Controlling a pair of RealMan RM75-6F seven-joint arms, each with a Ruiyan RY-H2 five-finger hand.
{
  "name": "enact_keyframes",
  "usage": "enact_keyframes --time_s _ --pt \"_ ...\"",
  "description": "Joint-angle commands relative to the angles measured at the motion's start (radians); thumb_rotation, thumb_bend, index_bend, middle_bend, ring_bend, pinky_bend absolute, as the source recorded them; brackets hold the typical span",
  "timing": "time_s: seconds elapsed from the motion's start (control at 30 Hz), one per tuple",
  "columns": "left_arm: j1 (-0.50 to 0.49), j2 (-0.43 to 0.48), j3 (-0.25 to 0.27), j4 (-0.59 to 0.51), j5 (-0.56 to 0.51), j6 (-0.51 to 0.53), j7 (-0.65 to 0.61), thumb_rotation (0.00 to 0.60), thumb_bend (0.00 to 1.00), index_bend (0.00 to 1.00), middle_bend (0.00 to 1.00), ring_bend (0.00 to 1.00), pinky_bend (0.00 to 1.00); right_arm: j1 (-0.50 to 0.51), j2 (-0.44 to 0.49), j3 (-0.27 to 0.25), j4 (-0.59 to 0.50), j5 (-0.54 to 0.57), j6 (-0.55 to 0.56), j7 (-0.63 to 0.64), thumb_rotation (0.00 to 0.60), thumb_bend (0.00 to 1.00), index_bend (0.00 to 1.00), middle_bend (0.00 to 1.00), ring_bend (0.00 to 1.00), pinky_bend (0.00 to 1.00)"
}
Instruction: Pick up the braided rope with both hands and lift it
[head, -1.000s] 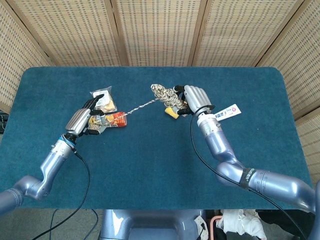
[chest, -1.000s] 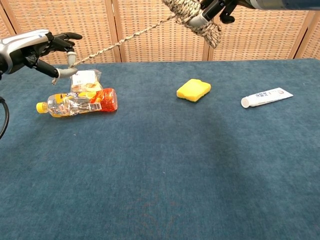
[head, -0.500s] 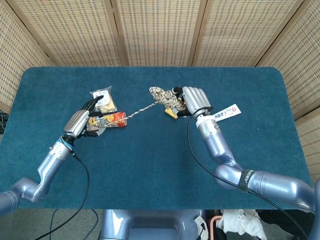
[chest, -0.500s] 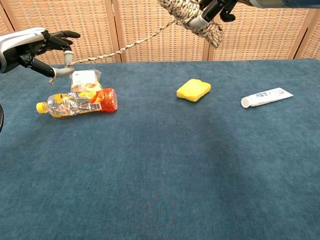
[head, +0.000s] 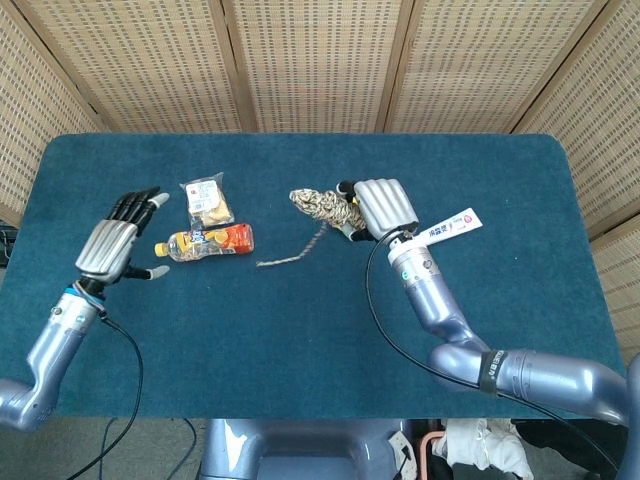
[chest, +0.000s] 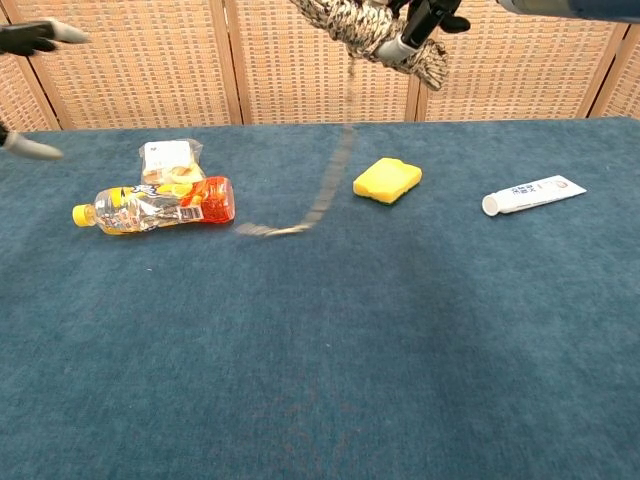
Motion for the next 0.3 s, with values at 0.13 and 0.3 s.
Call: enact_keyframes --time_s 0.13,0.3 --pt "0.221 0.096 0.033 -0.175 -0.19 0.263 0.267 0.6 0.0 0.0 0.0 0.0 0.0 -0.01 0.0 -0.019 -0.006 -0.037 0.018 -0.028 0.6 0.89 0.7 0.77 0.65 0.86" --pt "0.284 0.103 0.039 -0.197 -0.203 0.324 0.264 0.6 0.0 0.0 0.0 0.0 0.0 -0.012 -0.008 -0.018 -0.004 -0.05 0.022 -0.036 0.6 0.89 0.7 0.77 0.65 0.86"
